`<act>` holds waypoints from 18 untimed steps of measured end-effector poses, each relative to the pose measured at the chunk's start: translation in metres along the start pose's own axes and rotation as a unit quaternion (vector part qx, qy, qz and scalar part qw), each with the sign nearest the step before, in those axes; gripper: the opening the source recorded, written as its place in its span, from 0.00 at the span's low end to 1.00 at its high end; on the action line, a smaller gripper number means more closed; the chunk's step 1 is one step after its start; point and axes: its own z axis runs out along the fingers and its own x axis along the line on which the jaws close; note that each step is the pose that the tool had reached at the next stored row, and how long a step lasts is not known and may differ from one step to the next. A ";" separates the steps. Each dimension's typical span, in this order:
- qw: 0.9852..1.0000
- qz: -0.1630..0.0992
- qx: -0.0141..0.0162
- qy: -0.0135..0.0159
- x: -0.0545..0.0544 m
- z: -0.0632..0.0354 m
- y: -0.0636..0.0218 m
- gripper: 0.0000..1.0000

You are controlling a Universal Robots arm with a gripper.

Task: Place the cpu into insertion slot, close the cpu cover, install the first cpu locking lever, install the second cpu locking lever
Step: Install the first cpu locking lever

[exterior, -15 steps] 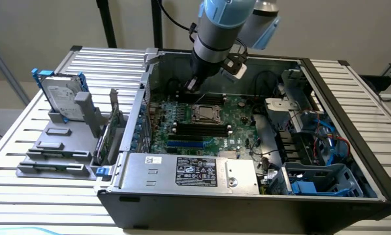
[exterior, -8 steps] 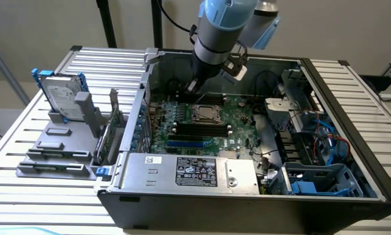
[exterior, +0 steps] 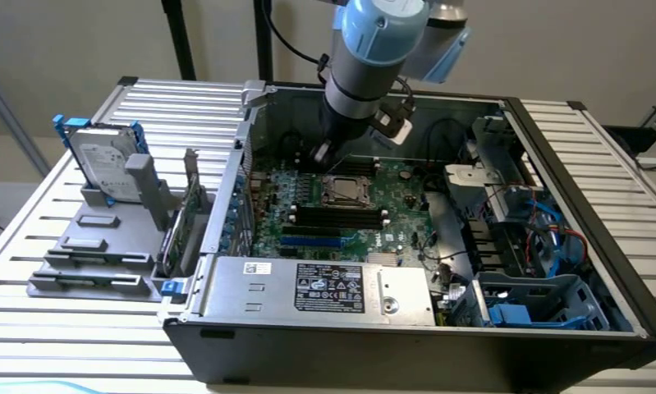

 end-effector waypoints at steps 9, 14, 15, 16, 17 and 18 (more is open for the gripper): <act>1.000 0.000 -0.005 -0.007 -0.004 0.0108 0.0033 0.11; 1.000 0.001 -0.010 -0.015 -0.004 0.0126 0.0039 0.11; 1.000 0.002 -0.011 -0.016 -0.004 0.0129 0.0040 0.11; 1.000 0.002 -0.011 -0.016 -0.004 0.0131 0.0041 0.11; 1.000 0.002 -0.011 -0.017 -0.004 0.0133 0.0041 0.11; 1.000 0.002 -0.011 -0.017 -0.004 0.0136 0.0041 0.11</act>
